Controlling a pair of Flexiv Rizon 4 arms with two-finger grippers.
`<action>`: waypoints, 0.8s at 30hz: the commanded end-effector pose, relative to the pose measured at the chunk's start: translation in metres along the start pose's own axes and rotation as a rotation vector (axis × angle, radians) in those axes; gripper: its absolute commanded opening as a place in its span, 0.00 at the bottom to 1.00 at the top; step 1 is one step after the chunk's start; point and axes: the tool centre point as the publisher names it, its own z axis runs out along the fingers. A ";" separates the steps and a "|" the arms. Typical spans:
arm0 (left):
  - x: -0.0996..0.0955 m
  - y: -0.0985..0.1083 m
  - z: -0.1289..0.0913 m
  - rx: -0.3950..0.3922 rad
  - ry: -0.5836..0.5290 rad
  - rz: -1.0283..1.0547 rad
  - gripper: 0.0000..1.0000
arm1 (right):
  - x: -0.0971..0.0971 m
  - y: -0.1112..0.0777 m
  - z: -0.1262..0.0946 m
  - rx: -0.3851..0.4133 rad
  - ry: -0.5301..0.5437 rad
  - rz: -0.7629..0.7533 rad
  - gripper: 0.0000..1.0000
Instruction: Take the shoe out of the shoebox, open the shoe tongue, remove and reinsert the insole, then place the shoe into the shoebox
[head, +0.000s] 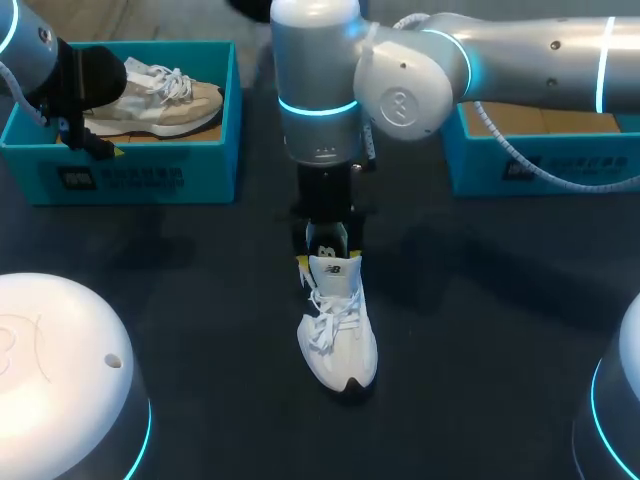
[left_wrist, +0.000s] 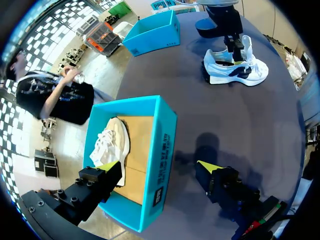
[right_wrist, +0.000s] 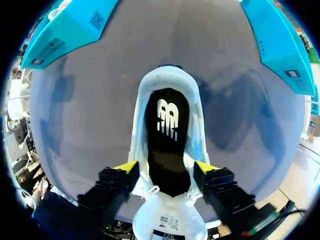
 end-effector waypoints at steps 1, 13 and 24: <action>0.001 0.000 -0.001 -0.003 0.000 0.000 1.00 | -0.001 0.001 0.003 0.004 0.008 -0.002 1.00; 0.001 0.000 -0.001 -0.003 0.000 0.000 1.00 | 0.001 -0.008 0.011 0.021 0.011 0.004 1.00; 0.001 0.000 -0.001 -0.003 0.000 0.000 1.00 | 0.001 -0.022 0.002 0.007 -0.024 0.028 1.00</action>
